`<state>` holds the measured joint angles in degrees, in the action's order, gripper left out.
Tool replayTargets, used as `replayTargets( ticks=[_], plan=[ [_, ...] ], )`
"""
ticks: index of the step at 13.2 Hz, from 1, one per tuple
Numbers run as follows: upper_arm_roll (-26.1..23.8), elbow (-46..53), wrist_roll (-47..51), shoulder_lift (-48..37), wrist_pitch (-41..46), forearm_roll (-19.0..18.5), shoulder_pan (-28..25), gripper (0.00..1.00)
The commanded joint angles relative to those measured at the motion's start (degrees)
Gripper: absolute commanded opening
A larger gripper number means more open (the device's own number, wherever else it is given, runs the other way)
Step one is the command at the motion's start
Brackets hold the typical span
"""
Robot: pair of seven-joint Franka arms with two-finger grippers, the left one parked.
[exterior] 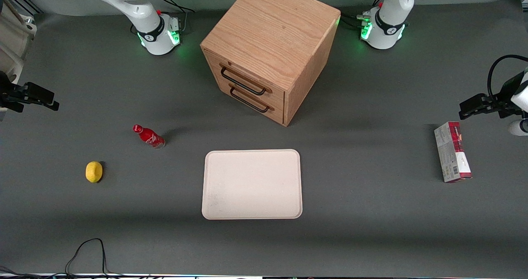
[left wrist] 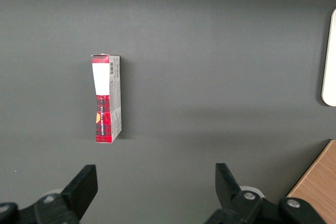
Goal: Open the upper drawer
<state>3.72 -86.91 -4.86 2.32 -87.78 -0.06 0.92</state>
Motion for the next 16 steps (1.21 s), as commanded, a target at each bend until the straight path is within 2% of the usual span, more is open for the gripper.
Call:
replayTargets(
  ticks=[1, 5, 7, 16],
  plan=[
    [0.8, 0.7, 0.7, 0.1, 0.7, -0.2, -0.7, 1.0],
    [0.4, 1.1, 0.6, 0.4, 0.7, 0.0, -1.0, 1.0],
    [-0.7, 1.4, -0.4, 1.0, 0.7, 0.7, -3.2, 1.0],
    [-0.8, 3.1, -0.8, 4.0, -0.2, 1.2, -27.2, 1.0]
  ],
)
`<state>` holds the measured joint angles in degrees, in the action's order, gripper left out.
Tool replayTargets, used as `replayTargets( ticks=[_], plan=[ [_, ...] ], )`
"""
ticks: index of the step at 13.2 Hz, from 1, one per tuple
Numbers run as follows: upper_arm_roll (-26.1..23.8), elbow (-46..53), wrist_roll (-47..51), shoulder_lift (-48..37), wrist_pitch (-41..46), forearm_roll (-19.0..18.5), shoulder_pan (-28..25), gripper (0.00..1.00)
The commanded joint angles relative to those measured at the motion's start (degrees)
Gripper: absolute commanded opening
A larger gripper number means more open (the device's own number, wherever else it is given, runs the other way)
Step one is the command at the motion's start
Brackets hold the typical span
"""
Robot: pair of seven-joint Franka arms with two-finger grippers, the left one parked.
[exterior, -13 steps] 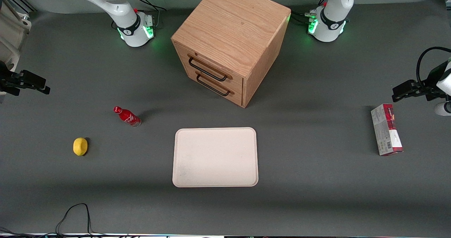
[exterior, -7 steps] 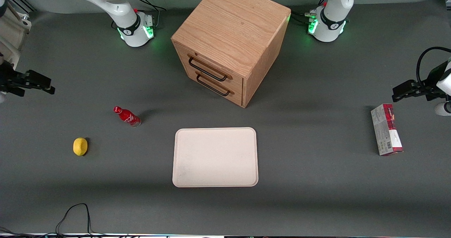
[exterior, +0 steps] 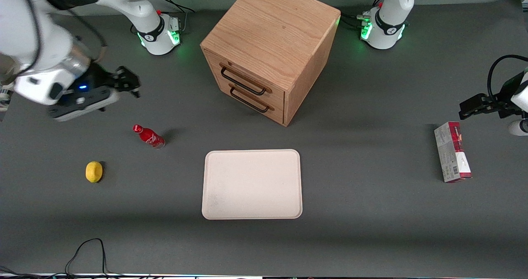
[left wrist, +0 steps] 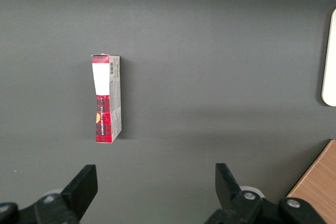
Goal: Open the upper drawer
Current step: 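Move the right gripper toward the upper drawer's black handle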
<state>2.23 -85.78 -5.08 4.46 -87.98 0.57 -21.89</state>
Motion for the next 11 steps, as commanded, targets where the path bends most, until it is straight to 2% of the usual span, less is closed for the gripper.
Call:
replayTargets(
  ticks=[1, 4, 6, 8, 11],
  plan=[
    [0.7, 2.0, -0.5, 2.1, -0.3, 0.7, -6.8, 1.0],
    [0.7, 2.1, -0.5, 4.5, -1.0, 1.0, -12.6, 1.0],
    [0.7, 2.1, -0.7, 5.6, -3.1, 3.1, -15.3, 1.0],
    [0.7, 2.1, -2.6, 6.4, -4.9, 5.8, -16.4, 1.0],
    [0.7, 1.5, -5.0, 6.5, -4.7, 6.0, -18.1, 1.0]
  ],
)
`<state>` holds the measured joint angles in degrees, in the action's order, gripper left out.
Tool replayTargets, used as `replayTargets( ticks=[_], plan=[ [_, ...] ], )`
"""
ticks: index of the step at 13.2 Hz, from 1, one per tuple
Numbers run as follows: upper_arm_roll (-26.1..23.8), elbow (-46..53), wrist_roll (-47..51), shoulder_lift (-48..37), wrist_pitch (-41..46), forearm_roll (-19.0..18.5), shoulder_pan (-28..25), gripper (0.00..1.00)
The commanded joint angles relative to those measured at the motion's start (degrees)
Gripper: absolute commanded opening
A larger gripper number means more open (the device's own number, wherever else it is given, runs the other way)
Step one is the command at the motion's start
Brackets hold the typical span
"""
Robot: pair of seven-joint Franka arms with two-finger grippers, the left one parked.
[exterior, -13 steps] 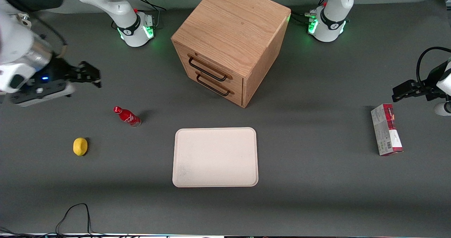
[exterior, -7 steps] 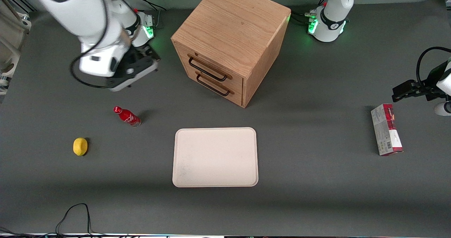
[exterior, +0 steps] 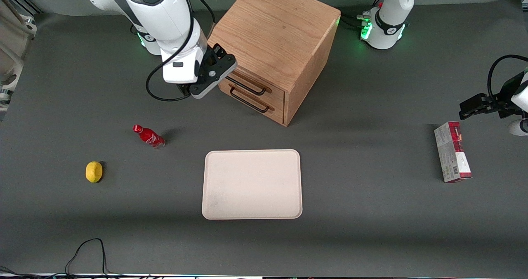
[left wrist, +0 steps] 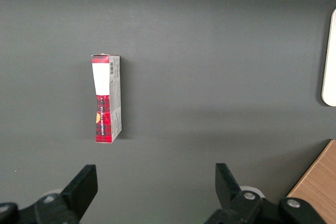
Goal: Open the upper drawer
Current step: 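Move the right gripper toward the upper drawer's black handle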
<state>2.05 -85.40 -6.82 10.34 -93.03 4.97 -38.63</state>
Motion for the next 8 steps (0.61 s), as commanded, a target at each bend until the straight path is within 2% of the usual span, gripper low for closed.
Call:
replayTargets(
  ticks=[1, 2, 4, 8],
  plan=[
    [0.9, 1.1, -5.1, 0.7, 0.8, 1.6, -1.4, 1.0],
    [0.9, 0.9, -5.9, 0.7, 1.2, 2.0, -1.4, 1.0],
    [1.2, 0.4, -6.3, 0.6, 1.4, 7.5, -1.4, 1.0],
    [1.3, -3.1, -9.9, 0.2, -0.2, 7.6, -1.4, 1.0]
  ],
)
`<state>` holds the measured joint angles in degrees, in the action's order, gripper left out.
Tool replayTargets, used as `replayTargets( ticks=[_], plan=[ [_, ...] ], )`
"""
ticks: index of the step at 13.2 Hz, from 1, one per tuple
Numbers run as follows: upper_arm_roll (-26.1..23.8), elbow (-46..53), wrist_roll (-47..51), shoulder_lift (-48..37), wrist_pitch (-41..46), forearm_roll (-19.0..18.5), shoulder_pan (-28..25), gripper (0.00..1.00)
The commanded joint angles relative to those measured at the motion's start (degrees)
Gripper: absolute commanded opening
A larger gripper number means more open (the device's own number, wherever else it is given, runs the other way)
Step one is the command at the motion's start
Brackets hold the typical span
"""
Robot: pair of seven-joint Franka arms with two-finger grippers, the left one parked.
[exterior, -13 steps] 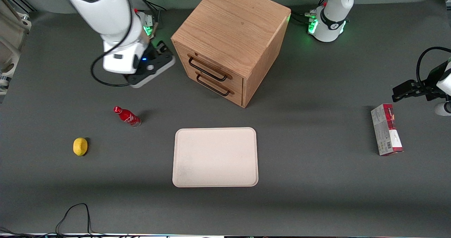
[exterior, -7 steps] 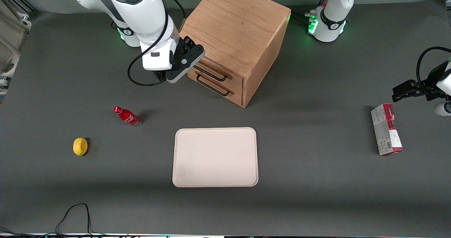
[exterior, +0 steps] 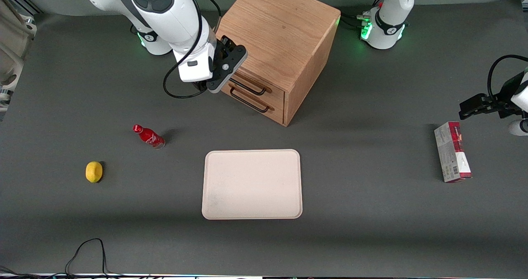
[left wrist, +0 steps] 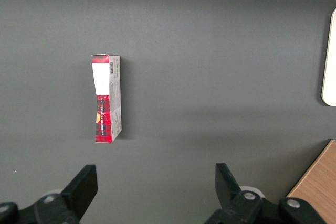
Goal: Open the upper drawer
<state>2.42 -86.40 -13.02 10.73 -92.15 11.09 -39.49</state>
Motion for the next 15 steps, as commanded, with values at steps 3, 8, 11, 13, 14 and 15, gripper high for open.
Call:
replayTargets(
  ticks=[3, 8, 11, 13, 14, 15],
  plan=[
    [0.8, -7.8, -4.0, -0.8, -7.4, 0.9, -1.4, 1.0],
    [0.8, -13.7, -4.0, -0.8, -14.4, -1.3, -2.8, 1.0],
    [0.8, -16.7, -3.9, -0.8, -18.0, -2.5, -3.4, 1.0],
    [0.8, -17.3, -3.9, -0.8, -18.6, -2.6, -3.5, 1.0],
    [0.8, -17.9, -3.9, -0.8, -18.9, -2.6, -3.4, 1.0],
    [0.9, -18.4, -4.0, -0.8, -19.6, -2.6, -3.4, 1.0]
  ],
)
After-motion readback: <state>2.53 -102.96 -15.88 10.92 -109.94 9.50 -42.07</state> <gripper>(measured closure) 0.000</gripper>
